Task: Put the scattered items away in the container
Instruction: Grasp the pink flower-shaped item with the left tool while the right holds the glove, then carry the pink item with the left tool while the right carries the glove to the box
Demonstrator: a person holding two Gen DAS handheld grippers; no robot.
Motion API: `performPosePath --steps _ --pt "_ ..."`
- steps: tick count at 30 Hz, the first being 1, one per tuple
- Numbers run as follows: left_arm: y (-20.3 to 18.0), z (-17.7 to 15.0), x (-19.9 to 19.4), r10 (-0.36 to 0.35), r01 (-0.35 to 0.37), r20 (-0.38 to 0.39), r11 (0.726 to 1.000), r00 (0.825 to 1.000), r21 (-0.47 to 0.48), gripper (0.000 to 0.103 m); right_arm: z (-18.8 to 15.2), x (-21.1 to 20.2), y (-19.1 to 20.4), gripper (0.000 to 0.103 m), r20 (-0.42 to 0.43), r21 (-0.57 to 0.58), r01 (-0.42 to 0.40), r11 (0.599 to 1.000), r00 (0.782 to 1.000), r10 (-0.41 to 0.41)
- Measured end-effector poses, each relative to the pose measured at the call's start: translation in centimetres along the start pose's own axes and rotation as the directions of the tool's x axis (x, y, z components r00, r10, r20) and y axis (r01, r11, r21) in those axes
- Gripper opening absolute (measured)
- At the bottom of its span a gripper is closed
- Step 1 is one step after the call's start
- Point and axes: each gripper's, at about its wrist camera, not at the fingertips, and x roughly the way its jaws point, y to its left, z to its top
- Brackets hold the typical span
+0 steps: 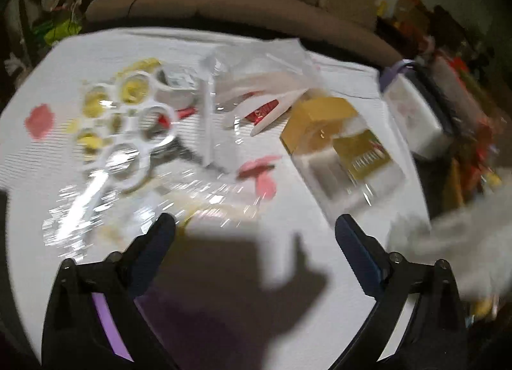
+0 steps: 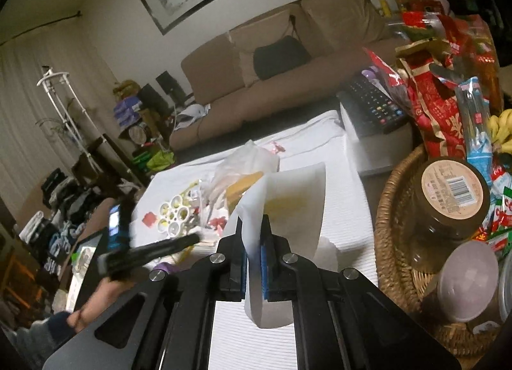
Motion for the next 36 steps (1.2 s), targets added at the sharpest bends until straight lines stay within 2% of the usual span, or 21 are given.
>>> performPosePath --steps 2,5,7,8,9,10,11,15,20,23,26,28,31,33,36 --pt "-0.9 1.1 2.7 0.040 -0.040 -0.032 0.999 0.999 -0.019 0.080 -0.2 0.1 -0.6 0.005 -0.011 0.016 0.005 1.000 1.000 -0.005" --pt "-1.8 2.4 6.0 0.117 -0.118 -0.049 0.993 0.992 -0.005 0.077 -0.2 0.0 -1.2 0.006 -0.005 -0.004 0.050 0.999 0.999 -0.050" --pt "-2.4 3.2 6.5 0.193 -0.192 -0.021 0.980 0.981 0.058 0.053 0.1 0.1 -1.6 0.006 -0.005 -0.001 0.054 0.999 0.999 -0.054" --pt "-2.3 3.4 6.4 0.201 -0.199 -0.020 0.978 0.979 0.057 0.032 0.1 0.1 -1.7 0.006 -0.006 0.005 0.046 0.999 0.999 -0.046" --pt "-1.8 3.5 5.9 0.154 -0.153 -0.028 0.988 0.988 0.032 0.029 0.2 0.1 -1.8 0.006 -0.005 0.007 0.040 0.999 0.999 -0.040" --pt "-1.0 3.4 5.0 0.085 -0.085 -0.032 0.996 0.996 0.001 0.029 0.2 0.0 -1.8 0.006 -0.002 0.005 0.034 0.999 0.999 -0.034" --pt "-0.7 3.2 3.9 0.065 -0.065 -0.021 0.998 0.998 0.003 0.029 0.3 -0.1 -1.7 0.006 0.000 0.002 0.027 1.000 1.000 -0.027" --pt "-0.1 1.7 -1.0 0.057 -0.059 0.031 0.995 0.998 0.082 0.029 0.7 -1.0 -1.0 0.006 0.019 -0.016 -0.005 1.000 1.000 0.005" --pt "0.5 -0.1 -9.6 0.097 -0.106 0.127 0.992 0.987 0.067 0.029 1.7 -3.3 1.9 0.006 0.024 -0.123 0.004 0.992 1.000 -0.002" --pt "0.0 -0.5 -15.2 0.156 -0.182 0.210 0.977 0.965 0.109 0.029 2.3 -6.5 4.2 0.006 0.071 -0.184 -0.026 0.983 0.997 0.039" --pt "0.3 -0.4 -21.2 0.218 -0.259 0.293 0.959 0.931 0.111 0.029 3.7 -9.3 6.5 0.006 0.088 -0.167 -0.060 0.984 0.993 0.076" --pt "0.6 0.0 -24.3 0.241 -0.290 0.331 0.951 0.912 0.108 0.029 4.9 -10.9 8.8 0.006 0.099 -0.202 -0.069 0.977 0.991 0.090" --pt "1.5 0.7 -28.5 0.212 -0.276 0.352 0.951 0.912 0.142 0.029 6.8 -13.1 12.9 0.006 0.119 -0.267 -0.062 0.962 0.988 0.097" --pt "2.7 0.9 -31.0 0.233 -0.301 0.368 0.943 0.900 0.140 0.029 8.1 -14.2 15.7 0.005 0.137 -0.291 -0.055 0.955 0.986 0.099" --pt "5.0 0.6 -35.2 0.282 -0.353 0.422 0.930 0.862 0.100 0.029 9.3 -15.1 20.6 0.005 0.144 -0.358 -0.060 0.932 0.983 0.118"
